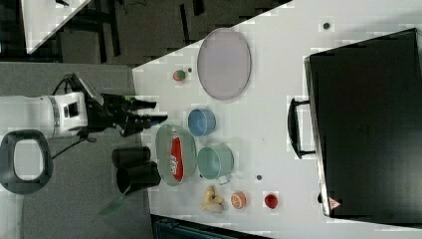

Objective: Pick ketchup from strainer and place it on the table

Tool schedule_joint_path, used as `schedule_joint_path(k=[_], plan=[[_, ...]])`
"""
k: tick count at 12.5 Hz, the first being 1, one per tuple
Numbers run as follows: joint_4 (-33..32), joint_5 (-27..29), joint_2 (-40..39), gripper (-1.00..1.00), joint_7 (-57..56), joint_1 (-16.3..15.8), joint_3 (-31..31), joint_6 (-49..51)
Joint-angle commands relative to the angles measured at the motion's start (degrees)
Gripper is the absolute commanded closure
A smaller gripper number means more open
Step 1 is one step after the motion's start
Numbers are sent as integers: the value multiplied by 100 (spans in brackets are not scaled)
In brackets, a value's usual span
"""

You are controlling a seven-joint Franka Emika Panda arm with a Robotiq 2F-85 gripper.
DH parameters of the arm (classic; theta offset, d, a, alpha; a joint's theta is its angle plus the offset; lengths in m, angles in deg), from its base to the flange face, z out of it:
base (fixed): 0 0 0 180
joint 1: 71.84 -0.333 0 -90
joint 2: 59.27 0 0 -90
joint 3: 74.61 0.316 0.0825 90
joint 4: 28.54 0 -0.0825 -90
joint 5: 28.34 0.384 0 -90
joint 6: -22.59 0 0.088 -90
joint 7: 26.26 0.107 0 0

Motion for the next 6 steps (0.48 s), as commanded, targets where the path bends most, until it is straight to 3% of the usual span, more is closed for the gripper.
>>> schedule_joint_path(k=[1, 3, 6], plan=[[-850, 285, 1513, -59, 178, 588, 477, 821], [-849, 286, 1446, -100, 178, 540, 724, 821], [-847, 287, 1284, -100, 178, 467, 1366, 707]])
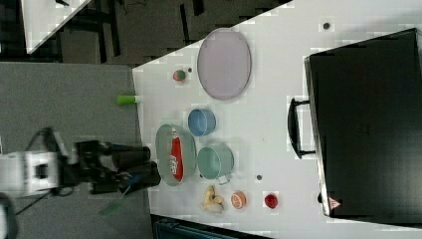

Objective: Pick ketchup from strainer and place it on the table

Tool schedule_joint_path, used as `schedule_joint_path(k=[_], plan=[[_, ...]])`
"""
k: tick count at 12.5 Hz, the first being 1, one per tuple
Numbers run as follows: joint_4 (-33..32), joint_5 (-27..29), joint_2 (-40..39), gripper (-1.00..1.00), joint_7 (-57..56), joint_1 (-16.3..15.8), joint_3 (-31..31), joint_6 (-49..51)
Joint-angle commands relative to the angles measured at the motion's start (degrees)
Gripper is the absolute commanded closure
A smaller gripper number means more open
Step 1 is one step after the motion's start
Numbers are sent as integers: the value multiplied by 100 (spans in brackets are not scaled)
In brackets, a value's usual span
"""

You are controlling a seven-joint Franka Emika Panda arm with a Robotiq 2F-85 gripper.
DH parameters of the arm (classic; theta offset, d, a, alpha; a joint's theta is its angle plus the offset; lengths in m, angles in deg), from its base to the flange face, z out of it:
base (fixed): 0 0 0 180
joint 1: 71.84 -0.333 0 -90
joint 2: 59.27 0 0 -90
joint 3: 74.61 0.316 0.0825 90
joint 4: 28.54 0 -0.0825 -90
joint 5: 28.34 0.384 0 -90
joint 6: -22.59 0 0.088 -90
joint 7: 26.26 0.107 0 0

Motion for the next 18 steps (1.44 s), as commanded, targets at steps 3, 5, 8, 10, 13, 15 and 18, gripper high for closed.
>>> schedule_joint_path(k=[3, 5, 8, 10, 13, 15, 18], plan=[[42, 122, -668, -100, 178, -181, 1364, -303], [39, 119, -887, -100, 185, -188, 1896, -538], [-15, 119, -1283, -100, 186, -214, 2687, -961], [-121, 115, -1549, -100, 199, -220, 3161, -1288], [-509, 86, -1947, -100, 308, -233, 3636, -2212], [-877, -60, -2192, -100, 686, -250, 3766, -3025], [-1426, -756, -2622, -100, 1332, -294, 3777, -3993]])
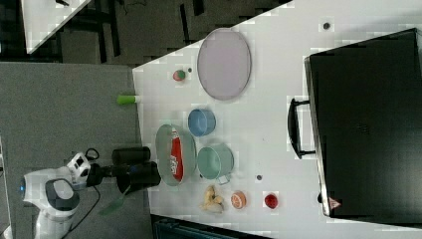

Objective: Pick ketchup from strainer and place it on the table

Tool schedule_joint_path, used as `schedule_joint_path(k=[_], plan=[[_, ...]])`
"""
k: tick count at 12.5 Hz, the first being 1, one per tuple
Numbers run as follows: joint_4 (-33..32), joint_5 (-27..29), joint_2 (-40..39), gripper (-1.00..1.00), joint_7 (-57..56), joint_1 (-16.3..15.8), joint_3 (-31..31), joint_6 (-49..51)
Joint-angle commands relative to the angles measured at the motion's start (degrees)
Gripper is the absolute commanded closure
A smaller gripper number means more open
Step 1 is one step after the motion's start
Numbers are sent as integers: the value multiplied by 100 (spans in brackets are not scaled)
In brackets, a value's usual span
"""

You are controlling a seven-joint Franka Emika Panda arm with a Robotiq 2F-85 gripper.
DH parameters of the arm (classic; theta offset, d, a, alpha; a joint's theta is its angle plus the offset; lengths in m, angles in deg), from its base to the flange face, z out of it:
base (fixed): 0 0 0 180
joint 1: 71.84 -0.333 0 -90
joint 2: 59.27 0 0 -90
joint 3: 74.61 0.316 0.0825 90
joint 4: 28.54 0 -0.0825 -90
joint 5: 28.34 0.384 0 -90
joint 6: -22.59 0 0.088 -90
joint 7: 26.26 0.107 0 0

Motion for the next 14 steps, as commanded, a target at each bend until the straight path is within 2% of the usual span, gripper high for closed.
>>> schedule_joint_path(k=[1, 5, 10, 13, 14], plan=[[-553, -624, -418, -100, 951, 84, -77, -611], [-707, -1251, -1401, -100, 1497, 80, -115, -1475], [-464, -2193, -2434, -100, 1719, -46, -441, -1812], [-247, -2399, -2826, -100, 1934, -204, -606, -1914], [-209, -2427, -2903, -91, 1993, -272, -661, -1902]])
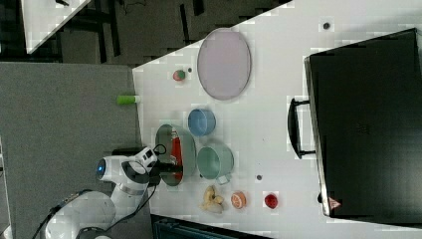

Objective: Pick ketchup from strainer and place it on the table

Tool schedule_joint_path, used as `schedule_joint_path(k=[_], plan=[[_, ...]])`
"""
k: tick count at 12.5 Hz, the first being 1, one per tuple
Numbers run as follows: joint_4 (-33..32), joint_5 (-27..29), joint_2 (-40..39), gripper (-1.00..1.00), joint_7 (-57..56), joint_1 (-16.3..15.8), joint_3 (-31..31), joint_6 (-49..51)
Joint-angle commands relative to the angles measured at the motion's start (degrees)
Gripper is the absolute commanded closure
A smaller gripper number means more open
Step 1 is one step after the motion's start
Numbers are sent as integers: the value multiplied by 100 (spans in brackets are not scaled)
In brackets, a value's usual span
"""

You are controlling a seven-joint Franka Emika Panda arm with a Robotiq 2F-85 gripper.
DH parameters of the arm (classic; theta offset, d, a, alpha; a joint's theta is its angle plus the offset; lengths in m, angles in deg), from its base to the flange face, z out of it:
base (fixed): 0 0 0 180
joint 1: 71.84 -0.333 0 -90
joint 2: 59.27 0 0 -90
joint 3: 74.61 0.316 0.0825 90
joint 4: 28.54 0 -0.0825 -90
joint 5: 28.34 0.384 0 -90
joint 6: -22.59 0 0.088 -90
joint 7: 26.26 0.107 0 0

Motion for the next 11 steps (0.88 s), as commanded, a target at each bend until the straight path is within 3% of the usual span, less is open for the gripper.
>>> schedule_joint_path(k=[1, 3, 8, 11], plan=[[281, -166, -15, -68, 442, -159, -18, 1], [293, -165, -5, -21, 442, -203, -52, -18], [273, -153, 220, -19, 442, -150, 116, 107], [325, -24, 826, -19, 443, 85, 580, 495]])
